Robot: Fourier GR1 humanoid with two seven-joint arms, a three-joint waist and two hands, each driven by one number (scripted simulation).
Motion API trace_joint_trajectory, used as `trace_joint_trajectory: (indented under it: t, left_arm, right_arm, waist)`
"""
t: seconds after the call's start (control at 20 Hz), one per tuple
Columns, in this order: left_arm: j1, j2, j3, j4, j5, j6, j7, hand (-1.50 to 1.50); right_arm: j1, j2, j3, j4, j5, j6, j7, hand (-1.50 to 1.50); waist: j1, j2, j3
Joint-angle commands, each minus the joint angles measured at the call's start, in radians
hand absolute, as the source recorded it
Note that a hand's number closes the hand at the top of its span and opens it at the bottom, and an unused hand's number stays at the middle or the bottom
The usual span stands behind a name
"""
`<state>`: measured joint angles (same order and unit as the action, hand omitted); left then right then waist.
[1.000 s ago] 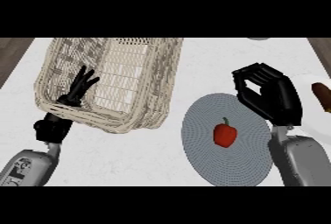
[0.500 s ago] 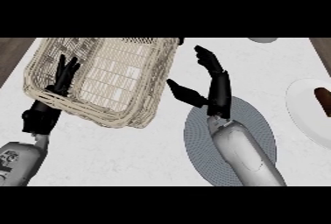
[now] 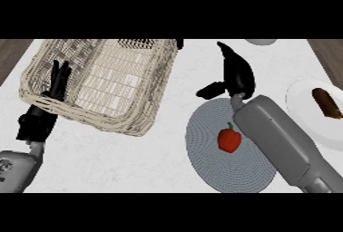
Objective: Pick the bell pepper from the placemat and place it in the basket
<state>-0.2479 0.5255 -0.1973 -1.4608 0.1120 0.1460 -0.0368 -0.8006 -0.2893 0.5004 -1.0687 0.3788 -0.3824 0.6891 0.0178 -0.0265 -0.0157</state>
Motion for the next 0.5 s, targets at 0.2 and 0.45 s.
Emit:
trace_joint_trajectory:
  t: [0.2,0.45]
  left_arm:
    - [0.018,-0.013,0.007,-0.018,0.005,0.009,-0.001,0.00]
    - [0.018,-0.016,0.020,-0.025,-0.005,0.014,-0.002,0.00]
  right_arm:
    - [-0.238,-0.022,0.045,-0.022,-0.181,0.623,0.388,-1.50]
    - [-0.316,-0.041,-0.025,-0.037,-0.333,0.814,0.560,-1.50]
  waist:
    - [-0.010,0.001,0.010]
    - [-0.022,0.016,0.014]
